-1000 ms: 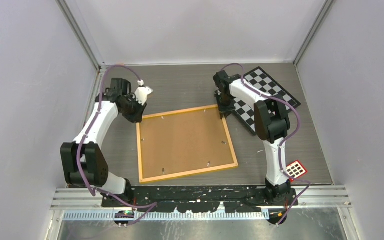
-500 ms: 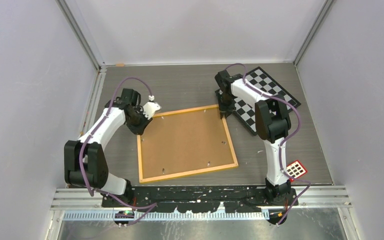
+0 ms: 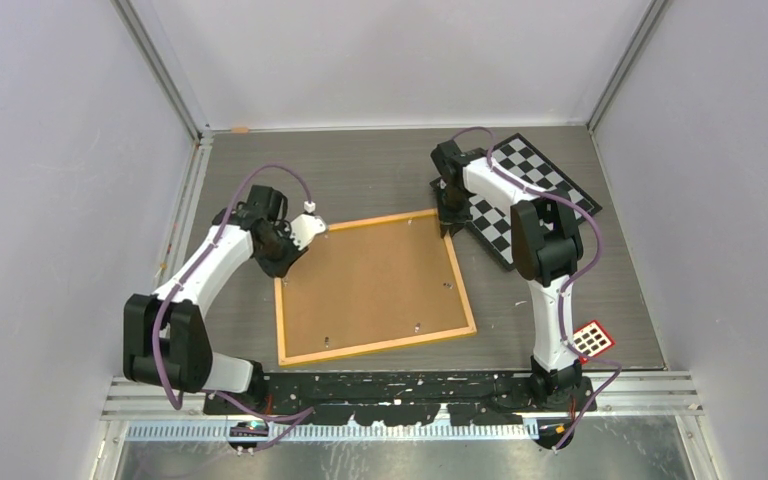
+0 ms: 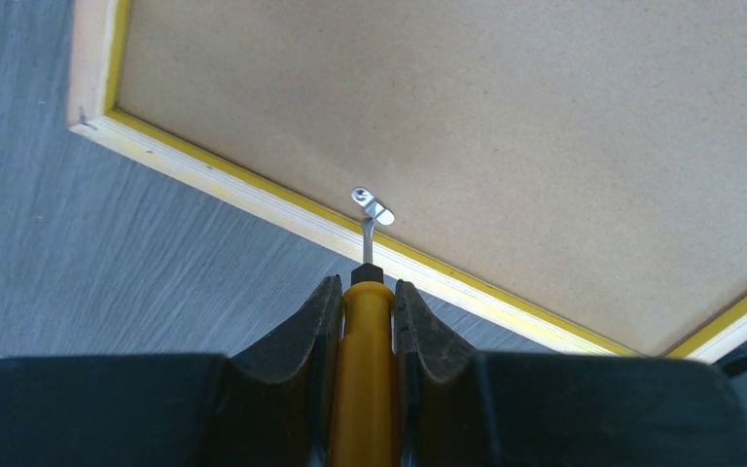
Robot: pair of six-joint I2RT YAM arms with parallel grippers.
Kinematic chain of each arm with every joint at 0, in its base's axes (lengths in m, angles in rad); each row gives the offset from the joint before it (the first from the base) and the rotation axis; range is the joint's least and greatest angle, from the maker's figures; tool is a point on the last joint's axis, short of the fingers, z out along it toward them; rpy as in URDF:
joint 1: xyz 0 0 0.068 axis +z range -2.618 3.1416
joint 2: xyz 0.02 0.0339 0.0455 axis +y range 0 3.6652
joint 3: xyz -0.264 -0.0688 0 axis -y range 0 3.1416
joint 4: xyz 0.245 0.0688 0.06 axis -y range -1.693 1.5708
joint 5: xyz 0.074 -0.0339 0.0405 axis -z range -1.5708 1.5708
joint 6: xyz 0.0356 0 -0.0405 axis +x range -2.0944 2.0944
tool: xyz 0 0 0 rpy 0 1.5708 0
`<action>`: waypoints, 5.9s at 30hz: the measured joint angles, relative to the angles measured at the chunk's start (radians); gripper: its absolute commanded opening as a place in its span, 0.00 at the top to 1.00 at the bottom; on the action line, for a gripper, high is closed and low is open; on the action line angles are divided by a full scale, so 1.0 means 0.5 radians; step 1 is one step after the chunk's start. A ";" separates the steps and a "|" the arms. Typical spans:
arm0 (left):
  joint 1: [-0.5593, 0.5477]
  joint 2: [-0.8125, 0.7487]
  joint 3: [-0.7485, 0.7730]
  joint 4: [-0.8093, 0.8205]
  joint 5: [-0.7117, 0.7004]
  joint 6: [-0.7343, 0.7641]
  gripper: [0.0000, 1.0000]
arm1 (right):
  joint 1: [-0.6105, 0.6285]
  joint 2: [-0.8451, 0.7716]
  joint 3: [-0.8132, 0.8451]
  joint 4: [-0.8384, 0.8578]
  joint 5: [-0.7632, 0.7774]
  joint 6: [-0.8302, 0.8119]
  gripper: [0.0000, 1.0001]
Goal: Take the photo out of the frame
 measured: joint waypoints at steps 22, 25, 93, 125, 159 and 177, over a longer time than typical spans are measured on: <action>-0.038 -0.076 -0.089 0.056 -0.019 -0.214 1.00 | -0.047 -0.056 -0.115 0.003 -0.290 -0.073 0.33; -0.038 -0.085 -0.098 0.069 -0.023 -0.243 1.00 | -0.056 -0.127 -0.192 -0.068 -0.346 -0.139 0.34; -0.091 0.414 0.556 0.318 0.301 -0.301 1.00 | 0.051 -0.130 -0.362 -0.237 -0.441 -0.364 0.46; -0.302 0.800 0.745 0.408 -0.092 -0.269 1.00 | 0.047 -0.129 -0.311 -0.323 -0.259 -0.378 1.00; -0.295 0.716 0.685 0.349 -0.105 -0.335 1.00 | 0.051 -0.112 -0.288 -0.343 -0.264 -0.369 0.99; -0.293 0.736 0.685 0.439 -0.108 -0.337 1.00 | 0.051 -0.112 -0.288 -0.343 -0.264 -0.369 0.99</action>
